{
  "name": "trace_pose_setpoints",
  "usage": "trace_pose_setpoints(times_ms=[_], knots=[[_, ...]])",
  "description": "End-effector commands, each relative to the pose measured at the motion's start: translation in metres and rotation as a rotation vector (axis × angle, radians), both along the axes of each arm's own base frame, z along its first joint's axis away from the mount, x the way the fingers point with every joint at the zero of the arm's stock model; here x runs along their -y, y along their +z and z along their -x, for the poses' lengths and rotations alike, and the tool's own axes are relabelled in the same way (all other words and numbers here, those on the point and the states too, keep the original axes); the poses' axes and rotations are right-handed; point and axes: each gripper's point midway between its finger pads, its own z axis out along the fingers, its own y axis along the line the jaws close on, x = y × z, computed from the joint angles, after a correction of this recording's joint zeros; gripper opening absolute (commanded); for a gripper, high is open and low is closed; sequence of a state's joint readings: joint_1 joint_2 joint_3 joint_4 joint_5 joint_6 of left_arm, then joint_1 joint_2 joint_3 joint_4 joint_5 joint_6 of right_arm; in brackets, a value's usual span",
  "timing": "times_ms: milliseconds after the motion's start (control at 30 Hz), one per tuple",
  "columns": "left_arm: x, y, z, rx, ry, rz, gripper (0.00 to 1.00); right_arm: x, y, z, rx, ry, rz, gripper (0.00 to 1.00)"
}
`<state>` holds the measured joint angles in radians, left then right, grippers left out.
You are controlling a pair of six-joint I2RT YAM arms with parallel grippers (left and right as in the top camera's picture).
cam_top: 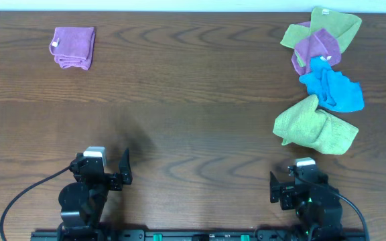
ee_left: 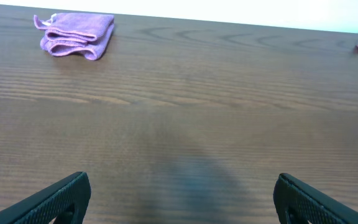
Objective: Fold the cloth
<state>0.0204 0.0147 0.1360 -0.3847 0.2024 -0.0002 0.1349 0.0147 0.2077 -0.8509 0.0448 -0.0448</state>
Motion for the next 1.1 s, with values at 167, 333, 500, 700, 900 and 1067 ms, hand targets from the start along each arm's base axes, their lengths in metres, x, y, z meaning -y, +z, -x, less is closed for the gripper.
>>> trace_pose_setpoints(times_ms=[167,333,500,700,900,1067], knots=[[-0.001,-0.009,0.0,-0.014,0.009,0.0,0.96,0.003,-0.004,0.0,-0.003,-0.003,0.022,0.99],[-0.001,-0.009,0.0,-0.014,0.009,0.0,0.95,-0.003,0.043,-0.028,0.214,-0.038,-0.086,0.99],[-0.001,-0.009,0.0,-0.014,0.009,0.0,0.95,0.007,0.093,-0.046,0.416,-0.228,-0.375,0.99],[-0.001,-0.009,0.0,-0.014,0.009,0.0,0.96,0.075,0.114,-0.038,0.6,-0.665,-0.444,0.99],[-0.001,-0.009,0.0,-0.014,0.009,0.0,0.95,0.079,0.067,-0.053,0.385,-0.736,-0.479,0.99],[-0.001,-0.009,0.0,-0.014,0.009,0.0,0.95,0.076,0.033,-0.072,0.215,-0.718,-0.543,0.99]])
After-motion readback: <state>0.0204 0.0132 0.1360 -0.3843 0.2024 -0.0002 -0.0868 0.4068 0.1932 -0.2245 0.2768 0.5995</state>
